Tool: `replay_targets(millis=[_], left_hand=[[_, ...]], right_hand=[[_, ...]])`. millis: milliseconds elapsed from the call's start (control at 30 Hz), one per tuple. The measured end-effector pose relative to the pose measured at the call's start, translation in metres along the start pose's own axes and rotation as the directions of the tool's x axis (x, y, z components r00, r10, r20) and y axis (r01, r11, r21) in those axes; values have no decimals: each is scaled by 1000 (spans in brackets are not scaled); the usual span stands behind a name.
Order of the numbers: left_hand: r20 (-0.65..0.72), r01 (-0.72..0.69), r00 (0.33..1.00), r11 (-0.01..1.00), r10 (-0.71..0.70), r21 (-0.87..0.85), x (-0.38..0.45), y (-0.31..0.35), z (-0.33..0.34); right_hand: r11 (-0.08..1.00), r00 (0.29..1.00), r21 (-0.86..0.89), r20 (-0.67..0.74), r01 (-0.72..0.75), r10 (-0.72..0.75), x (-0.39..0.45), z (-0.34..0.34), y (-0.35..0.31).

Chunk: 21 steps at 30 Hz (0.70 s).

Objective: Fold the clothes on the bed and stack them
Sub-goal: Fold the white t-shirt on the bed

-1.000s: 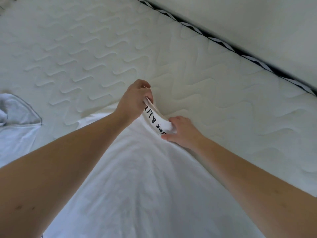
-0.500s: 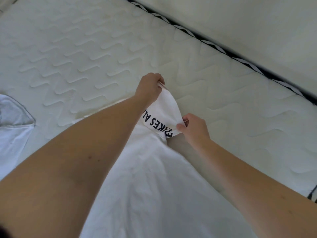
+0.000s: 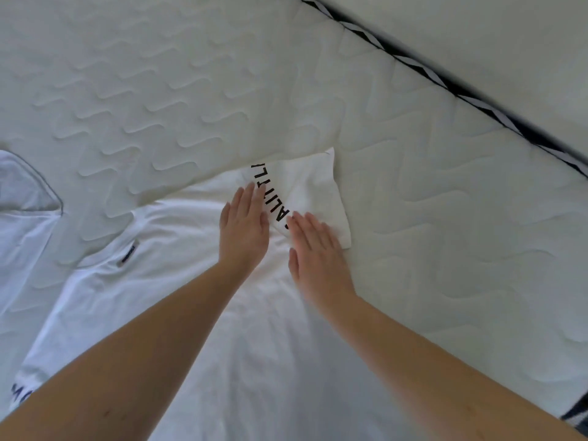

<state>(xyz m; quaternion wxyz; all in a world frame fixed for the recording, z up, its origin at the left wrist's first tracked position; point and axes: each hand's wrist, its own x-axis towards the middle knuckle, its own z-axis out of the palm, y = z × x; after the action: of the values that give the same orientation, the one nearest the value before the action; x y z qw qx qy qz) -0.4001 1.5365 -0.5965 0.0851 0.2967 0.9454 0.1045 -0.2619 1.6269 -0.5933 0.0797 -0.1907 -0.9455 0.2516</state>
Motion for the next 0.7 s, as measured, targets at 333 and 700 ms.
replay_targets(millis=[333,700], left_hand=[[252,85,961,988,-116,130,18,-41,27],[364,-7,930,990,-47,144,81,-68,9]], right_hand=[[951,979,-305,170,-58,115,-24,27,50],[940,977,-336,177,-53,118,-22,28,52]])
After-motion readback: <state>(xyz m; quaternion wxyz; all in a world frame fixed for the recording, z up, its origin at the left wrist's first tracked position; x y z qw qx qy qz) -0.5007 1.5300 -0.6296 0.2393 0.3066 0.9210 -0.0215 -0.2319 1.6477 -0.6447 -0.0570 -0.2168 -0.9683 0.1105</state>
